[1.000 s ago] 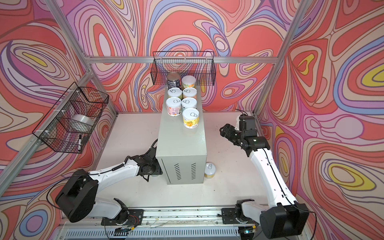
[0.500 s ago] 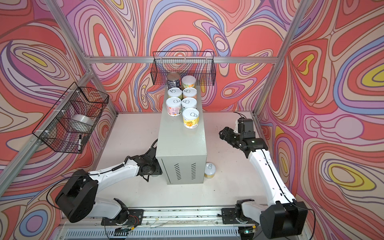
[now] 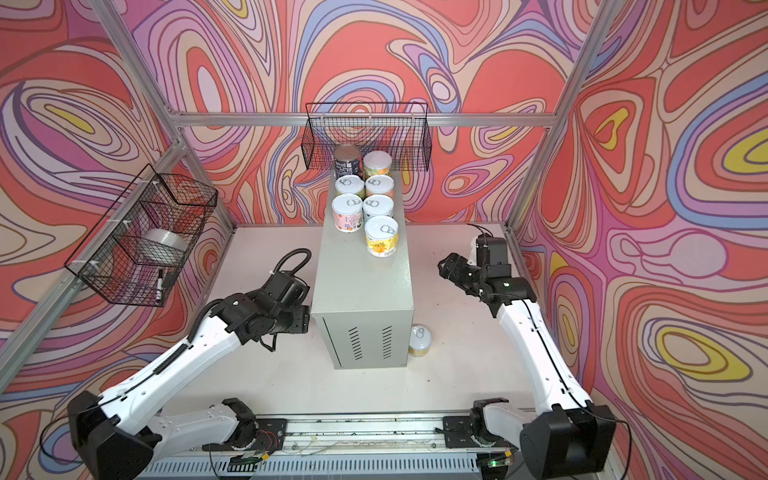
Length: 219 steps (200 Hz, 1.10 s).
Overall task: Place and organize the canned foods onto the counter
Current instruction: 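Lift the small pink-labelled can with the left gripper up over the cabinet top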
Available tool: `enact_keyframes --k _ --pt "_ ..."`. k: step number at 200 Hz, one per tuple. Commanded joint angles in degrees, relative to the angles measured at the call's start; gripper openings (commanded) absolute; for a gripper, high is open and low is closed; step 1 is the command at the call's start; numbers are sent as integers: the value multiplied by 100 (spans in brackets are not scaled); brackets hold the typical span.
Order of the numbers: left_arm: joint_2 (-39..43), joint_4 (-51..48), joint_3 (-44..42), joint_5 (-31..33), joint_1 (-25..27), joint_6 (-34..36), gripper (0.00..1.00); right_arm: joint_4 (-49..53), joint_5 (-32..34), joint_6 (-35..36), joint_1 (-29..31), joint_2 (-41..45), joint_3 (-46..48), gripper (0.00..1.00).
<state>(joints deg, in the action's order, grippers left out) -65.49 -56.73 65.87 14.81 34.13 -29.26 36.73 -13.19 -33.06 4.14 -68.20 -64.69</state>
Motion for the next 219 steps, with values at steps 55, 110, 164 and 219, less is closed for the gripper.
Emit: enact_keyframes --k 55,110,164,219 --pt "-456 -2231 3134 -548 -275 1042 0 -218 -146 64 -27 87 8 77" --pt "-1317 -2888 5395 -608 -159 1290 0 -264 -148 50 -29 200 -155 77" --pt "-2476 -3179 7343 -762 380 1496 0 -297 -176 27 -28 417 -220 76" --pt "-3210 -2888 7912 -825 813 1480 0 -303 -193 80 -28 533 -212 76"
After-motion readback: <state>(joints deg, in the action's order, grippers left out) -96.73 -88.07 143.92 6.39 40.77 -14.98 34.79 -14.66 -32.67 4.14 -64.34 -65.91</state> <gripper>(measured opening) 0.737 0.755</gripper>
